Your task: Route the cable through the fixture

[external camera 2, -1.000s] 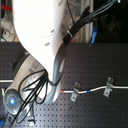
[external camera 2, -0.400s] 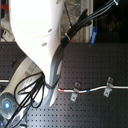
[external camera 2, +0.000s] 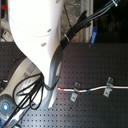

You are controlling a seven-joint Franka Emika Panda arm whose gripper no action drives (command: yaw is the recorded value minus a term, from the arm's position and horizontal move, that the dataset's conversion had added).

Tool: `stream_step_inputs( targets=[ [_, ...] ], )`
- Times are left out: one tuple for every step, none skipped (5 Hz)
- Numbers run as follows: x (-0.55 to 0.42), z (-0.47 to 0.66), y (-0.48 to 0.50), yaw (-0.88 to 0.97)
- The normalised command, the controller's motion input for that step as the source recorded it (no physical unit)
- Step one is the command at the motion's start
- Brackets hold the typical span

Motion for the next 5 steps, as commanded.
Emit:
stream_step_inputs(
  targets=[
    [-0.083,-0.01,0.228,0.75],
    [-0.053,-0.01,0.236,0.74],
    [-0.009,0.0,0.233,0.73],
    [0.07,0.06,0.032,0.54],
    [-0.03,0.0,-0.004,0.0]
  ],
)
